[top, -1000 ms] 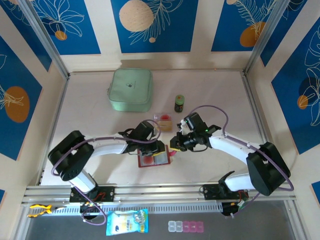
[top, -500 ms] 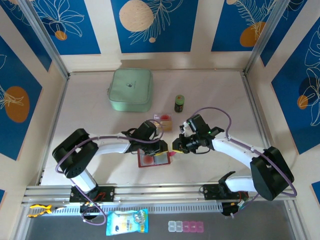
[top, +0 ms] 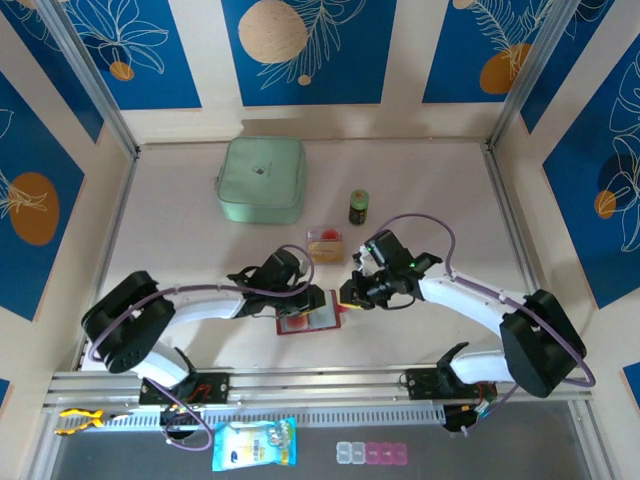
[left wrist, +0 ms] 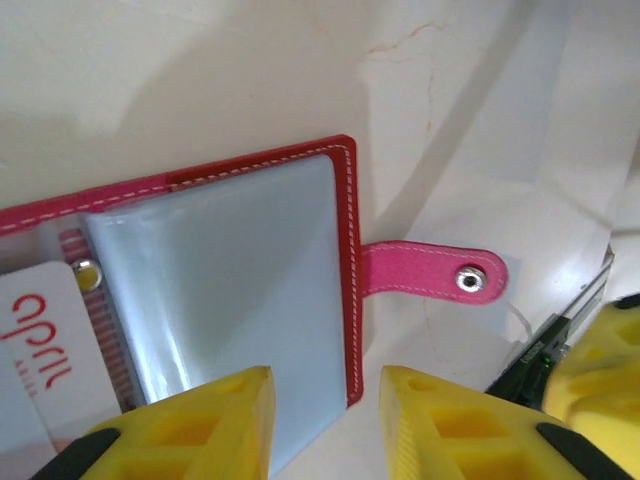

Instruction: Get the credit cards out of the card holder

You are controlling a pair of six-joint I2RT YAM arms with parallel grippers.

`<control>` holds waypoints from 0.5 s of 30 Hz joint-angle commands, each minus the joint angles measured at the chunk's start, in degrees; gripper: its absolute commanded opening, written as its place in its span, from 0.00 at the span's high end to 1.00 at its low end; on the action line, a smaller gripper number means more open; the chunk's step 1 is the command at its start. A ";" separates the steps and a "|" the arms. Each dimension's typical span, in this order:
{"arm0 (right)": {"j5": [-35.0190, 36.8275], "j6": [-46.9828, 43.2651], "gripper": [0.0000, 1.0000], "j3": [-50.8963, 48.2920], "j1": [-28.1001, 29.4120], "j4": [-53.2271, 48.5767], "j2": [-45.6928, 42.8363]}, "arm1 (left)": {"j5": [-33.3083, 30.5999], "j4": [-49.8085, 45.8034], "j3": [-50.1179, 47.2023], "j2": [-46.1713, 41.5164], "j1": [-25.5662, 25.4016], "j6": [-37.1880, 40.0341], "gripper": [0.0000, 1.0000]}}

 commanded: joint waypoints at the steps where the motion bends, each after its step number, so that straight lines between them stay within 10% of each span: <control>1: 1.09 1.38 0.82 2.77 2.27 -1.82 2.07 | -2.09 -1.92 -1.22 -3.72 -0.24 1.87 0.68; 15: 3.05 3.15 0.83 11.59 11.04 -1.55 15.95 | -7.54 -13.49 -9.04 -18.51 3.49 3.97 0.82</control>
